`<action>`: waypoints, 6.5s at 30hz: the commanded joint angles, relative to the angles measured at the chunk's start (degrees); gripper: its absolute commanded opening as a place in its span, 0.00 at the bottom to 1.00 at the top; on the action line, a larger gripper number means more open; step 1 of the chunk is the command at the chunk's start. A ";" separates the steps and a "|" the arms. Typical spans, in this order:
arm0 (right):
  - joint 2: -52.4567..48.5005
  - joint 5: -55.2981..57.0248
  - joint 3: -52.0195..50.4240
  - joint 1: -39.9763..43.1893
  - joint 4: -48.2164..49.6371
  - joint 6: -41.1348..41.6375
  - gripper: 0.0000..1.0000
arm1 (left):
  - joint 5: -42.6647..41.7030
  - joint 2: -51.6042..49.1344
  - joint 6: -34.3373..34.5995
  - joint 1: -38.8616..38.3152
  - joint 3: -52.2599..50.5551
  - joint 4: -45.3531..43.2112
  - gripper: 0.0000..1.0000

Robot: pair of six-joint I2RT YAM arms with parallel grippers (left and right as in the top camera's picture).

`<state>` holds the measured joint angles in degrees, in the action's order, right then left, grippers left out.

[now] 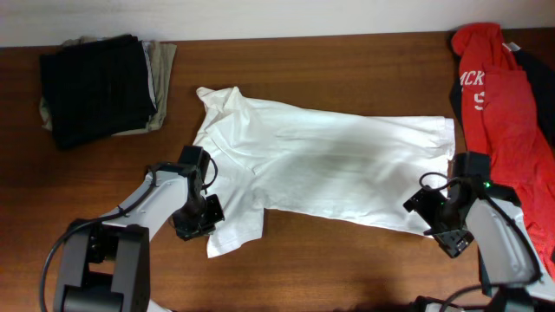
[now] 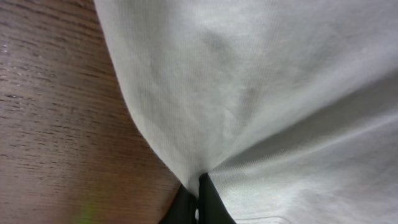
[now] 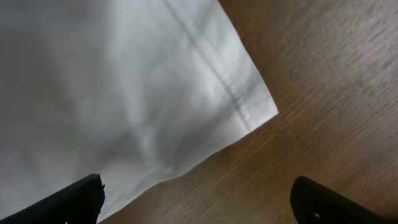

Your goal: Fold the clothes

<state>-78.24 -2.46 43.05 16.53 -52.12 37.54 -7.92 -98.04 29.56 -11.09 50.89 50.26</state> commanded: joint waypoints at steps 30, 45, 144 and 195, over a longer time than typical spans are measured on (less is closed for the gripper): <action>-10.49 6.12 8.31 0.35 -1.09 1.20 0.04 | -3.87 17.86 -0.92 0.00 2.10 1.46 0.00; -10.51 -1.25 11.30 0.37 14.80 -1.31 0.04 | 0.31 19.43 -0.90 0.00 2.19 -36.13 0.01; -32.20 -16.24 39.69 -4.57 1.31 -34.75 0.98 | 5.81 -3.19 -9.44 23.15 14.95 -18.88 0.99; -36.61 1.05 46.56 -2.16 -11.28 -30.86 0.99 | 4.28 -3.19 -9.44 23.15 14.86 -16.55 0.99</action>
<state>-115.26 -3.66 91.81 13.50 -64.51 7.01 -3.03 -101.58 20.18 11.81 66.17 33.50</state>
